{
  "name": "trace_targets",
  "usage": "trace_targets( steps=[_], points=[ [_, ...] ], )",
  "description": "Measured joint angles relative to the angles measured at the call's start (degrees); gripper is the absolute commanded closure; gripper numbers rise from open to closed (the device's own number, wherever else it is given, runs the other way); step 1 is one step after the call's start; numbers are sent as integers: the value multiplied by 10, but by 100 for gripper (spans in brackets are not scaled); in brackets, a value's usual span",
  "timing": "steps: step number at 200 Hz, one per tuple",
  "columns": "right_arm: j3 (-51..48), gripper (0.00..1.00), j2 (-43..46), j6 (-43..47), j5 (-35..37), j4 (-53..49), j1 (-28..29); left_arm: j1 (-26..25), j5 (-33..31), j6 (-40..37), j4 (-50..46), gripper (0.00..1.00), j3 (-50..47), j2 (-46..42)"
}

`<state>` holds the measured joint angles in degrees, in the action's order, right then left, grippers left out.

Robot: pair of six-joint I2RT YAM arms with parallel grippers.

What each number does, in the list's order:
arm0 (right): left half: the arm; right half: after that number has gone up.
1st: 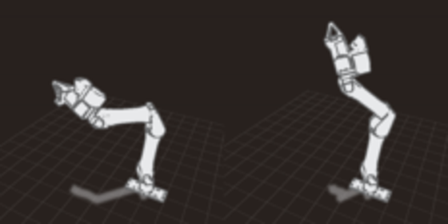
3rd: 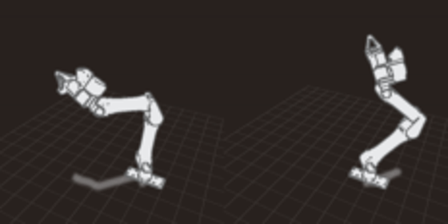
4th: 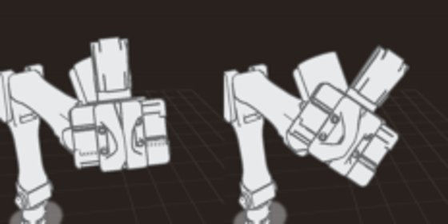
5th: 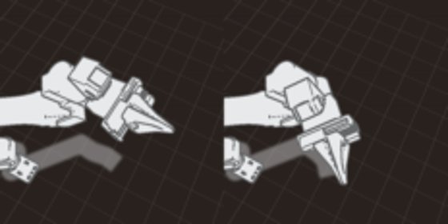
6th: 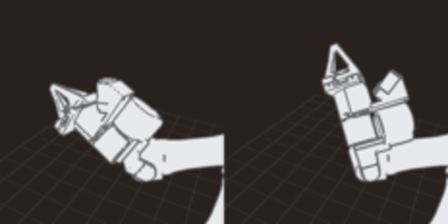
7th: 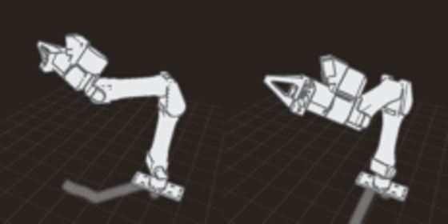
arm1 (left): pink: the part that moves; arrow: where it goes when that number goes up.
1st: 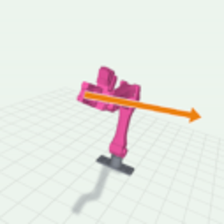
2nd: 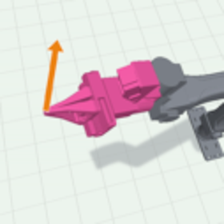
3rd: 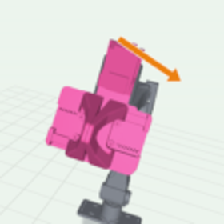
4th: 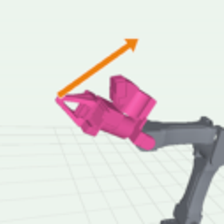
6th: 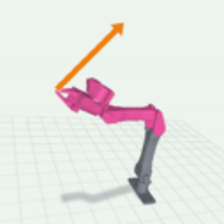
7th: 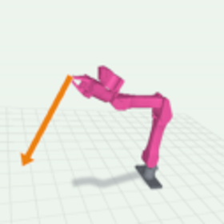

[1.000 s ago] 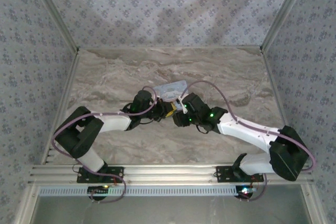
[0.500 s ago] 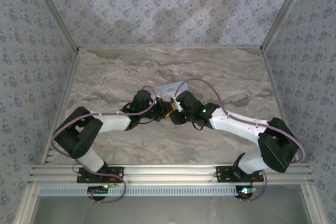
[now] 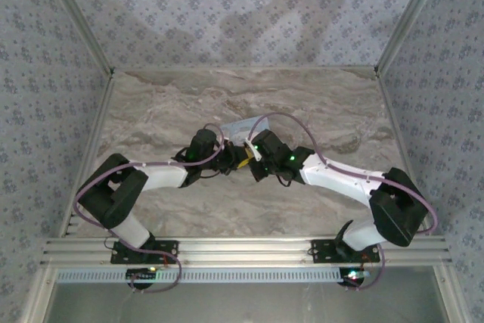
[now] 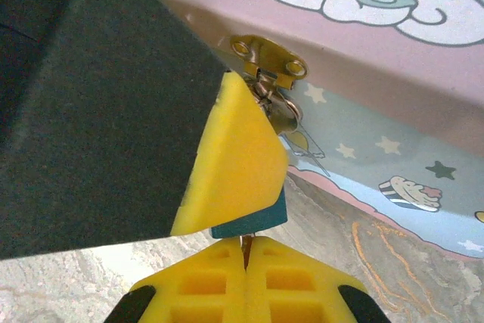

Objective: Unlock the padlock with the key

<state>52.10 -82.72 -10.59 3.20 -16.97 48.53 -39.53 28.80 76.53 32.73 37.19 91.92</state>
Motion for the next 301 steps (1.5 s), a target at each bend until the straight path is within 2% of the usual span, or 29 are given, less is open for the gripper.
trace_targets(
  steps=[31,48,72,94,127,167,223,301],
  points=[
    [-1,100,0,2,-9,0,-2,0,2,0,-1,98,0,0],
    [-5,100,0,6,-20,5,-5,0,2,-1,-5,84,0,0],
    [-13,100,0,6,-38,17,-7,0,2,-9,-22,68,0,-3],
    [-27,100,0,6,-53,34,-7,0,1,-18,-39,58,-2,-16],
    [-45,100,-7,3,-74,53,-8,0,-6,-26,-50,53,-16,-27],
    [-53,100,-53,-5,-111,52,-10,1,-31,-41,-92,52,-23,-35],
    [-53,100,-66,-5,-126,54,-10,5,-73,-81,-181,51,-26,-106],
    [-44,100,-66,23,-115,38,-10,63,-133,-148,-307,45,-26,-189]
  ],
)
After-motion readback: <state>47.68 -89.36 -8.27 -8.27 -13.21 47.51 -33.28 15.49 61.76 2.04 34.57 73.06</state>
